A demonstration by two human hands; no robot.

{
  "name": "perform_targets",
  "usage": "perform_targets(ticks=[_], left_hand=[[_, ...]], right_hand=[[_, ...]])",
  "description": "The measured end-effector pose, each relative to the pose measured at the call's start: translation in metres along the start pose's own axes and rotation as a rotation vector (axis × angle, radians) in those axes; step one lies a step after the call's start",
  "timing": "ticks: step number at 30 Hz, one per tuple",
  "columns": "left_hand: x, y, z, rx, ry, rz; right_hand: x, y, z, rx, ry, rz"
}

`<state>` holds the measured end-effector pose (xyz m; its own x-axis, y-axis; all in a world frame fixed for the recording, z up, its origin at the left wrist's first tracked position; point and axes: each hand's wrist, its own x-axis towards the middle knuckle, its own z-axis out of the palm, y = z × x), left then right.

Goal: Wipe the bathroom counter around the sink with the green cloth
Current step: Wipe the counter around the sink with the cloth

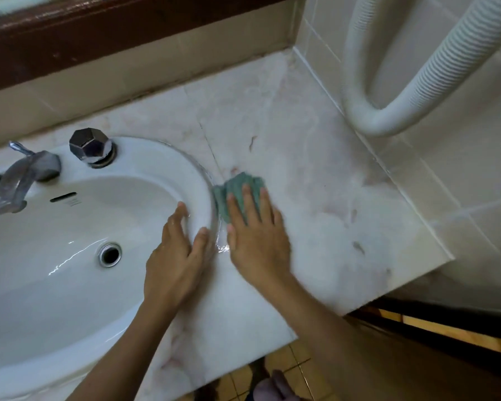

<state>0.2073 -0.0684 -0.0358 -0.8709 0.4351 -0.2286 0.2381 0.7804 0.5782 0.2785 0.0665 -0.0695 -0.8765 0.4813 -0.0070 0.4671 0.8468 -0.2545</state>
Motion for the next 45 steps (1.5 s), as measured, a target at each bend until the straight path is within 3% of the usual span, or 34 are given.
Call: perform_targets(ticks=[2,4,10,15,17,21,24,30,35,39,42,45], left_hand=[[0.006,-0.007,-0.006,-0.037,0.029,-0.022],[0.009,-0.013,-0.011,-0.057,0.058,-0.036],[0.008,-0.012,-0.013,-0.064,0.056,-0.060],[0.003,-0.016,-0.013,-0.050,0.056,-0.064],[0.000,-0.017,-0.013,-0.058,0.066,-0.070],[-0.001,-0.019,-0.014,-0.092,0.086,-0.079],[-0.002,-0.017,-0.014,-0.087,0.106,-0.077],[-0.001,-0.015,-0.010,-0.088,0.174,-0.072],[-0.018,-0.022,-0.013,-0.332,0.290,-0.052],[-0.070,-0.055,-0.016,-0.180,0.367,0.049],[-0.101,-0.095,-0.032,-0.034,0.452,-0.038],[-0.121,-0.133,-0.054,0.086,0.512,-0.144]], right_hand=[[-0.061,-0.014,-0.007,0.010,-0.124,-0.196],[-0.098,0.020,-0.016,-0.003,-0.198,-0.243],[-0.036,0.150,-0.043,-0.134,-0.111,0.261],[0.064,0.121,-0.033,-0.095,-0.019,0.448],[0.071,0.082,-0.019,-0.055,-0.022,0.382],[-0.004,0.015,-0.002,0.002,-0.088,0.016],[-0.085,0.039,-0.011,-0.031,-0.143,-0.145],[-0.083,0.174,-0.044,-0.073,-0.088,0.262],[-0.045,0.133,-0.036,-0.062,-0.030,0.564],[-0.054,0.029,-0.010,-0.038,-0.073,0.282],[-0.077,-0.042,0.008,-0.018,-0.119,0.060],[-0.105,-0.038,0.009,-0.069,-0.243,-0.290]])
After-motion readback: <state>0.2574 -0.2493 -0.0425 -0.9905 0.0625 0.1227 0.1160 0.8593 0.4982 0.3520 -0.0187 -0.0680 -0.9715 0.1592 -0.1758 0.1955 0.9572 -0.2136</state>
